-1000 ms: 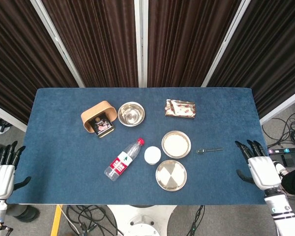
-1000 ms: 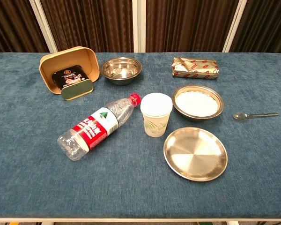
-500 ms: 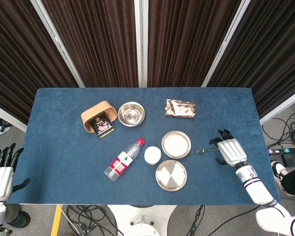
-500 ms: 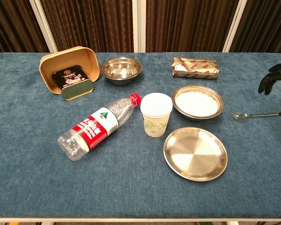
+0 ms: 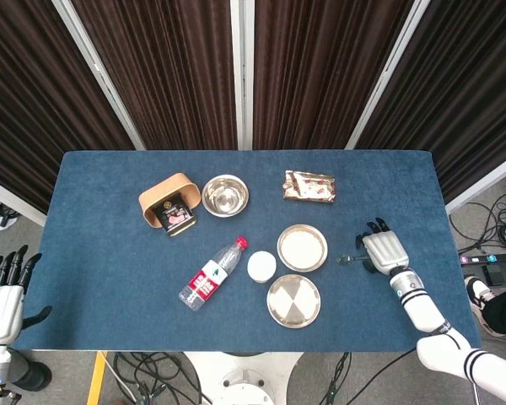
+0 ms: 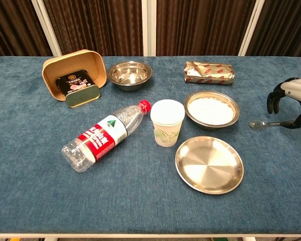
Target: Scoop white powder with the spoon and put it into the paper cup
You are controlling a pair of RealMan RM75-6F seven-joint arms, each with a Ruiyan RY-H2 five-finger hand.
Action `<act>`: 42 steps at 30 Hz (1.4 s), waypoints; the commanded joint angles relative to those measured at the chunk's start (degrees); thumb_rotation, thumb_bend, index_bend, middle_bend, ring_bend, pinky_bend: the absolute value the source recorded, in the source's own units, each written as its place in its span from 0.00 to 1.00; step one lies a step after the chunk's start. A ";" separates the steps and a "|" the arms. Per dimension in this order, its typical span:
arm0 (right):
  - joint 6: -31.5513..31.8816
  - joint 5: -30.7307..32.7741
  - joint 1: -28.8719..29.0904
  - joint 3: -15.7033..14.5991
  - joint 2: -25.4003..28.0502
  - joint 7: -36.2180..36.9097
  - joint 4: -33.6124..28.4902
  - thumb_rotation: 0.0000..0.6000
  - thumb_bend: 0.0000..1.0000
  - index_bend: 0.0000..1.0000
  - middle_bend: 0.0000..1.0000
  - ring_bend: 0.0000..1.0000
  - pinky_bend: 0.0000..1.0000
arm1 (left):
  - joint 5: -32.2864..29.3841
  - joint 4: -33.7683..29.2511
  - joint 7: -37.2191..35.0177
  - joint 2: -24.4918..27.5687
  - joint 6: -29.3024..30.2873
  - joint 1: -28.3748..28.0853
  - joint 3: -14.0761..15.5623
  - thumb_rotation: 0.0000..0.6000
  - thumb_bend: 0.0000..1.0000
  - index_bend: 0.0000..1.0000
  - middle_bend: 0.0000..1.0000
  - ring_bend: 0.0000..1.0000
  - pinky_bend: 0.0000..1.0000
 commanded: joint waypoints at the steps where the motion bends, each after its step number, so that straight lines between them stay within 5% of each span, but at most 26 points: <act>1: 0.03 -0.03 0.31 -0.27 -0.98 0.84 1.37 1.00 0.23 0.43 0.41 0.12 0.04 | -0.04 0.03 -0.10 0.02 0.08 0.08 -0.01 1.00 0.14 0.18 0.12 0.06 0.00; 34: -1.35 -0.65 1.48 -2.02 -2.69 3.91 4.87 1.00 0.31 0.53 0.51 0.18 0.04 | -0.58 1.91 -1.67 -0.98 0.02 0.61 0.07 1.00 0.14 0.18 0.12 0.06 0.00; 42: -1.08 -1.61 2.32 -2.26 1.76 1.69 -0.08 1.00 0.33 0.56 0.53 0.19 0.04 | -0.48 2.06 -1.98 -0.95 0.33 0.74 -0.03 1.00 0.14 0.18 0.12 0.06 0.00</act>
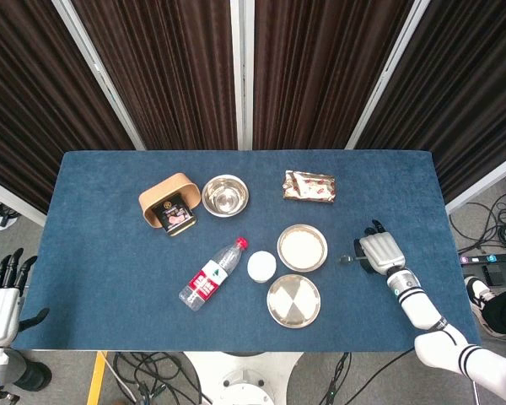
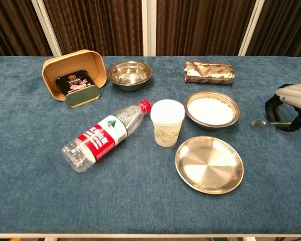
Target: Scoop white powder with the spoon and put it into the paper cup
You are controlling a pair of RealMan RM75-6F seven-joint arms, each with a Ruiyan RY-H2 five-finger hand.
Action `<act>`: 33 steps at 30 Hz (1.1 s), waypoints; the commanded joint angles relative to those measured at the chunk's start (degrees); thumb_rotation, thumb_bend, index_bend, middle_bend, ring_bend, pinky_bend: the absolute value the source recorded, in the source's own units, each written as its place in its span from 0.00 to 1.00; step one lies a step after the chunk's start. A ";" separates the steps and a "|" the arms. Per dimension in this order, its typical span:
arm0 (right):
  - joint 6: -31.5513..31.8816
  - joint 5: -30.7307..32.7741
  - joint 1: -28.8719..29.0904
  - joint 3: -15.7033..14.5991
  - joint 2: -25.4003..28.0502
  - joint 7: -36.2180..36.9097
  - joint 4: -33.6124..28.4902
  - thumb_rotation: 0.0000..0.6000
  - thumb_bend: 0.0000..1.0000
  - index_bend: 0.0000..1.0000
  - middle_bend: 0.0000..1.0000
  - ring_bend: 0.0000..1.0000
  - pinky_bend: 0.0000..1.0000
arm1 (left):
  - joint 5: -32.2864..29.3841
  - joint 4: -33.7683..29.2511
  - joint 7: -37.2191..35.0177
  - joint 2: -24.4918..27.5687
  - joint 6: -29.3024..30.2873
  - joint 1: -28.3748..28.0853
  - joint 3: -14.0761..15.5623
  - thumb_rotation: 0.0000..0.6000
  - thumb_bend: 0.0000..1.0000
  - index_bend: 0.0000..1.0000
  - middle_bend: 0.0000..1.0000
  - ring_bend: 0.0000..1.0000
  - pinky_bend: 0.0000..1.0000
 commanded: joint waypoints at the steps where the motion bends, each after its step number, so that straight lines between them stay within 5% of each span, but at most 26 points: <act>1: -0.19 -0.77 1.01 -0.02 4.68 -2.35 -5.02 1.00 0.33 0.56 0.53 0.19 0.04 | 0.11 0.09 -0.16 0.04 0.13 0.01 -0.07 1.00 0.14 0.18 0.12 0.06 0.00; 7: -2.30 0.33 4.89 2.01 16.01 -9.63 -18.50 1.00 0.33 0.58 0.54 0.19 0.04 | 0.48 0.26 -0.38 -0.11 0.64 0.14 -0.10 1.00 0.14 0.18 0.12 0.06 0.00; 12: -6.70 4.39 10.27 3.36 19.16 -17.93 -24.66 1.00 0.33 0.59 0.54 0.19 0.04 | 0.70 0.37 -0.51 -0.10 0.82 0.17 -0.11 1.00 0.14 0.18 0.12 0.06 0.00; 20: -11.18 16.75 20.45 0.68 13.44 -33.99 -23.52 1.00 0.33 0.59 0.55 0.19 0.05 | 0.94 0.57 -0.96 -0.08 1.00 0.13 -0.24 1.00 0.14 0.18 0.12 0.06 0.00; 33: -5.50 34.93 31.06 -7.20 4.73 -50.32 -20.88 1.00 0.33 0.59 0.55 0.19 0.05 | 0.87 1.79 -2.42 -0.58 1.17 0.49 -0.15 1.00 0.14 0.18 0.12 0.06 0.00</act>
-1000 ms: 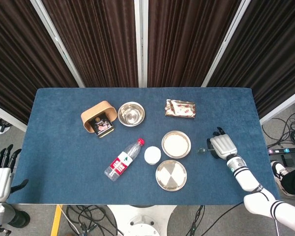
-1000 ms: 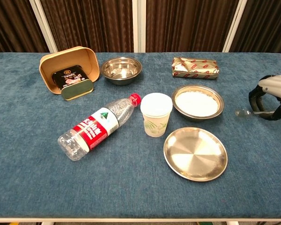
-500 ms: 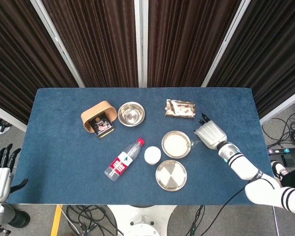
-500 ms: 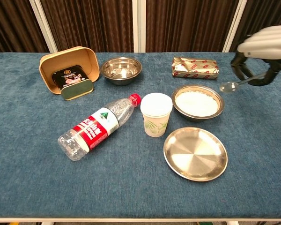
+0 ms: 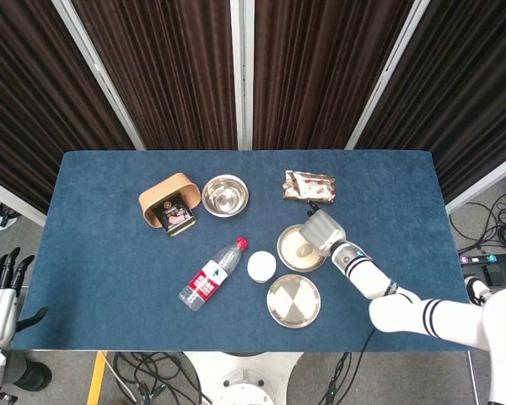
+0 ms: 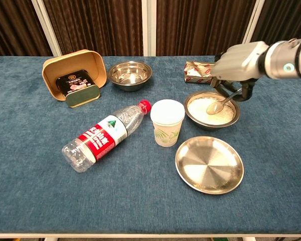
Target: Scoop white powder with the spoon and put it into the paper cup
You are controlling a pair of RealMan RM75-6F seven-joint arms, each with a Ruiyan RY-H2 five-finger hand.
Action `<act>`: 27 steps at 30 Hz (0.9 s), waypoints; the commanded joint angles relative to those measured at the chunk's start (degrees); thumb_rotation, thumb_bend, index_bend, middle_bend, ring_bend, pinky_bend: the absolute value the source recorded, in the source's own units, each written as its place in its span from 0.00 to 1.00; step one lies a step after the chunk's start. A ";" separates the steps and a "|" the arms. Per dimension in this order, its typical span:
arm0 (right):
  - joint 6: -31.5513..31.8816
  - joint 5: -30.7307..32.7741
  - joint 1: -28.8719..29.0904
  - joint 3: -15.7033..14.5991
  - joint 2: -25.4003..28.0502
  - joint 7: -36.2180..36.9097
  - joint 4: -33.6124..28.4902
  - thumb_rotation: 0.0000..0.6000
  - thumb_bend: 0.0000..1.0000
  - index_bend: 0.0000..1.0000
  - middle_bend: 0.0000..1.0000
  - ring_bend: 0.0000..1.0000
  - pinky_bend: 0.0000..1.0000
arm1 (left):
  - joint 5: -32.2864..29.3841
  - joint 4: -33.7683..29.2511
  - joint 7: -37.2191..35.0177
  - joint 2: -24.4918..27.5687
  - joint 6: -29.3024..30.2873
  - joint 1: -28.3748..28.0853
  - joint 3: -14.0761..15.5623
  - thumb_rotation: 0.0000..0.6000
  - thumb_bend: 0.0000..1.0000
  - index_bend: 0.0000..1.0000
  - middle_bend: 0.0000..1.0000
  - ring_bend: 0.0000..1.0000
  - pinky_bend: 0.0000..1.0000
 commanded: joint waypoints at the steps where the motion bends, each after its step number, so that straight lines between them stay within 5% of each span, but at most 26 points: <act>1: 1.69 4.15 3.12 -2.48 -2.47 -3.59 0.73 1.00 0.33 0.59 0.55 0.19 0.05 | -0.03 0.26 -0.32 -0.17 0.07 0.13 0.04 1.00 0.15 0.18 0.12 0.06 0.00; 15: 5.53 10.90 7.77 -6.59 -5.90 -7.98 1.26 1.00 0.34 0.60 0.56 0.20 0.03 | -0.10 1.64 -1.58 -0.91 0.16 0.59 0.24 1.00 0.14 0.18 0.12 0.06 0.00; 27: 5.76 3.11 2.47 -4.31 -3.30 7.14 0.90 1.00 0.34 0.60 0.56 0.20 0.03 | 0.13 1.70 -1.48 -0.92 -0.08 0.40 0.15 1.00 0.14 0.18 0.12 0.06 0.00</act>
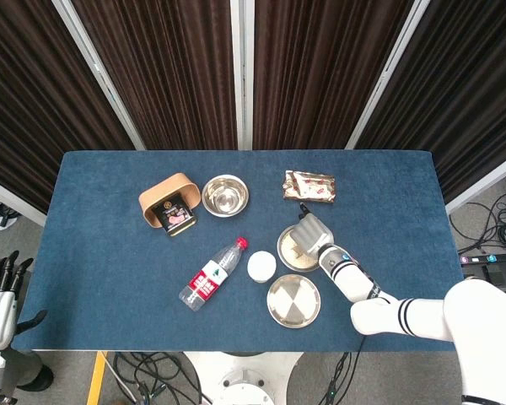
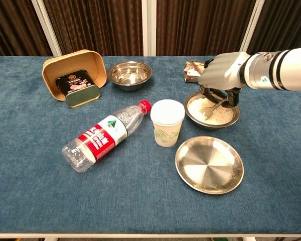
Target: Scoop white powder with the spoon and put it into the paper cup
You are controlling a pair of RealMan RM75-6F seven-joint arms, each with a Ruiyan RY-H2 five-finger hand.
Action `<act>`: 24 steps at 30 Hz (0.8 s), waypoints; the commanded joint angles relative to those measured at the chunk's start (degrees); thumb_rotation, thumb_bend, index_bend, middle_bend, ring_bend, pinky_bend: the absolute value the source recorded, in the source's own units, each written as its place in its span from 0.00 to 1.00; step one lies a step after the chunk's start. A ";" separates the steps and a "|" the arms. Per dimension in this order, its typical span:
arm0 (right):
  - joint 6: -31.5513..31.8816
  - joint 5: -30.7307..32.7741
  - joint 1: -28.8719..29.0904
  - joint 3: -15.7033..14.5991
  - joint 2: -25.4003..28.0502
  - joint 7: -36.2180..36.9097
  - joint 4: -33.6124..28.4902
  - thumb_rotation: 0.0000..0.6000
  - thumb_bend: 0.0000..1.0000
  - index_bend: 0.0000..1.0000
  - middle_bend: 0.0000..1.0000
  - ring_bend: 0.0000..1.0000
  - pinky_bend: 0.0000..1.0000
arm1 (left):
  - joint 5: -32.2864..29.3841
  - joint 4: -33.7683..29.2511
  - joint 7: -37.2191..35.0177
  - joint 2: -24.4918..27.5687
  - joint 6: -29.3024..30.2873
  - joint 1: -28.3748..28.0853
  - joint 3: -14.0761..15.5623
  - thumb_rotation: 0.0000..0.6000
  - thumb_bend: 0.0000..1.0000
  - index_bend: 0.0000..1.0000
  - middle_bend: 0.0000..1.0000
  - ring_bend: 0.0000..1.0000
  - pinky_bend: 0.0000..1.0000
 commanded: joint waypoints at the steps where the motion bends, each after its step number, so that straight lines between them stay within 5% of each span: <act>1: -0.04 -4.50 -3.37 1.01 1.68 6.78 0.31 1.00 0.34 0.60 0.56 0.20 0.03 | 0.15 -0.08 0.16 0.07 0.01 -0.04 0.03 1.00 0.14 0.18 0.12 0.06 0.00; 12: -1.28 -13.20 -9.57 2.38 3.31 20.40 3.78 1.00 0.34 0.60 0.56 0.20 0.03 | 0.51 -1.67 1.81 0.85 0.32 -0.19 -0.13 1.00 0.15 0.18 0.12 0.06 0.00; 24: -4.11 -16.97 -9.79 5.21 8.73 25.99 -0.04 1.00 0.34 0.60 0.56 0.20 0.02 | 0.51 -3.57 3.64 1.63 0.58 -0.10 -0.11 1.00 0.14 0.18 0.12 0.06 0.00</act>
